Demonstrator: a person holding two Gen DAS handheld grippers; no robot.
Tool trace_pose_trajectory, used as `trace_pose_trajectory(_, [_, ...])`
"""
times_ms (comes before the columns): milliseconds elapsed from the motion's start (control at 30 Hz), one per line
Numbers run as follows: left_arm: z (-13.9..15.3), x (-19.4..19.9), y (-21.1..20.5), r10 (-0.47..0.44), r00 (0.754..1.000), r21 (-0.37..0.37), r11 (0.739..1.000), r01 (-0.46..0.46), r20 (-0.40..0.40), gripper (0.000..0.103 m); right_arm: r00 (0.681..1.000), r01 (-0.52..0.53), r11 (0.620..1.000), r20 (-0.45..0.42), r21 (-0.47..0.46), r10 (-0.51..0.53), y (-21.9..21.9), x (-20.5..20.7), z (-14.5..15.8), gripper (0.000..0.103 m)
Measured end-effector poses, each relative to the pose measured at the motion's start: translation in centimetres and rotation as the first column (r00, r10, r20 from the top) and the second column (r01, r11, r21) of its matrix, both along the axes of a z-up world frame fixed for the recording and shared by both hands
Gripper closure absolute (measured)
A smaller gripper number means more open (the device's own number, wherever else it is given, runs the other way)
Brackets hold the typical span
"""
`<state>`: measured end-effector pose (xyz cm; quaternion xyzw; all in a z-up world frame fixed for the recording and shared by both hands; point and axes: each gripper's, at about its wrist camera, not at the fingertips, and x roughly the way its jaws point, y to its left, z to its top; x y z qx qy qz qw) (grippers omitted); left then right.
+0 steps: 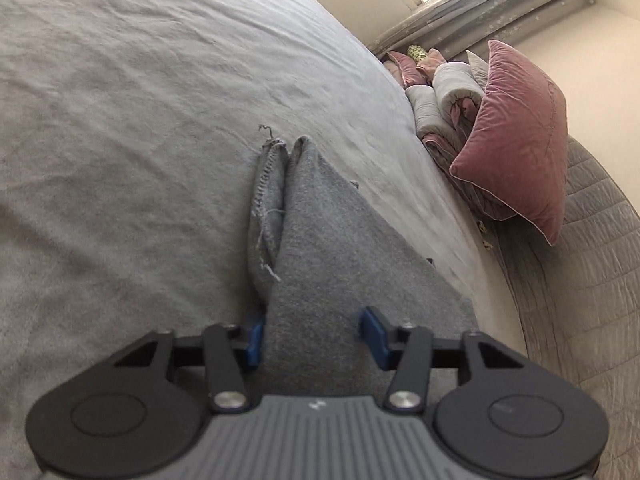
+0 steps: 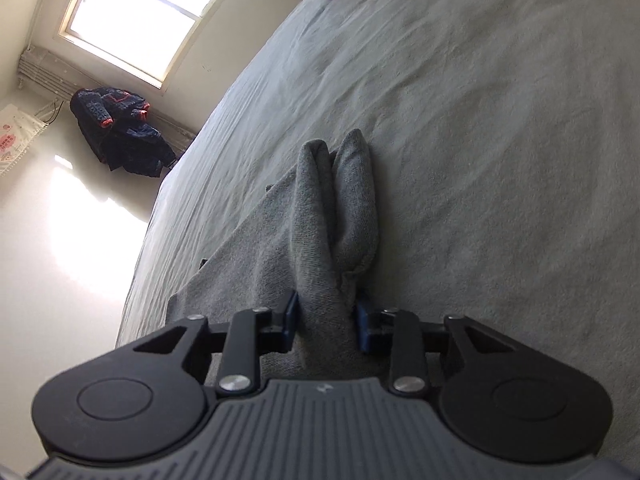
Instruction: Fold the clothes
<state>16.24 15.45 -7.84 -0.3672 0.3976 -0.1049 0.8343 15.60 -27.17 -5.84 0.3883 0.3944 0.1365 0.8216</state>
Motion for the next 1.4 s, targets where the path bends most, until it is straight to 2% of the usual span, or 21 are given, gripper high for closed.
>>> trace_pose_trajectory(67, [0.4,0.0,-0.1,0.025,1.0,-0.001,1.0,-0.025,-0.008,0.081,0.999,0.029,0.999,0.017,-0.027,-0.029,0.5,-0.5,0.7,0.078])
trace_pose_trajectory(200, [3.0,-0.9,-0.2,0.035,0.999,0.019,0.999,-0.035,0.007,0.083,0.998,0.048,0.998,0.05,-0.052,-0.045,0.3,-1.5,2.6,0.081])
trace_pose_trajectory(300, [3.8,-2.7,0.0,0.004,0.999,0.04,0.999,-0.002,-0.053,0.083,0.999,0.023,0.997,0.037,-0.079,-0.02,0.3,-2.4,4.3,0.081])
trace_pose_trajectory(400, [4.6,-4.5,0.2,-0.026,0.993,0.059,0.998,0.033,-0.116,0.082,1.0,-0.006,0.993,-0.008,-0.12,0.005,0.6,-4.2,5.5,0.081])
trace_pose_trajectory(500, [5.1,-6.8,0.5,-0.061,0.984,0.075,0.994,0.074,-0.167,0.082,0.995,-0.04,0.987,-0.094,-0.155,0.025,1.1,-6.6,5.4,0.081])
trace_pose_trajectory(567, [4.8,-8.9,0.8,-0.087,0.98,0.075,0.992,0.101,-0.176,0.082,0.992,-0.066,0.981,-0.114,-0.183,0.045,1.4,-8.1,5.3,0.081])
trace_pose_trajectory(667, [4.2,-9.6,1.8,-0.068,0.988,0.069,0.995,0.078,-0.136,0.077,0.99,-0.101,0.97,-0.117,-0.222,0.077,1.6,-9.9,4.8,0.079])
trace_pose_trajectory(700, [4.0,-9.8,2.1,-0.061,0.991,0.067,0.995,0.069,-0.122,0.077,0.991,-0.104,0.962,-0.108,-0.251,0.079,1.7,-9.9,4.6,0.078])
trace_pose_trajectory(767, [3.5,-10.1,2.8,-0.046,0.994,0.063,0.997,0.053,-0.094,0.058,0.993,-0.106,0.946,-0.088,-0.306,0.083,1.9,-10.1,4.1,0.071])
trace_pose_trajectory(867, [2.9,-10.7,3.8,-0.025,0.998,0.055,0.998,0.028,-0.052,0.054,0.998,-0.068,0.938,-0.04,-0.34,0.058,2.2,-10.4,3.9,0.058])
trace_pose_trajectory(967, [2.7,-10.1,4.1,-0.001,1.0,0.051,0.999,0.001,0.003,0.052,0.998,-0.004,0.933,0.058,-0.361,0.027,2.8,-9.9,4.6,0.057])
trace_pose_trajectory(1100, [1.7,-8.4,3.5,0.018,1.0,0.033,0.999,-0.019,0.025,0.052,0.98,0.043,0.902,0.196,-0.43,0.047,4.3,-8.5,4.8,0.057])
trace_pose_trajectory(1300, [0.4,-6.9,2.5,0.043,0.998,0.058,0.997,-0.046,0.048,0.056,0.971,0.028,0.86,0.217,-0.51,0.097,6.0,-5.5,2.5,0.058])
trace_pose_trajectory(1400, [0.5,-6.8,2.4,0.041,0.998,0.074,0.996,-0.045,0.055,0.073,0.972,0.043,0.843,0.218,-0.536,0.089,6.3,-4.7,1.2,0.065])
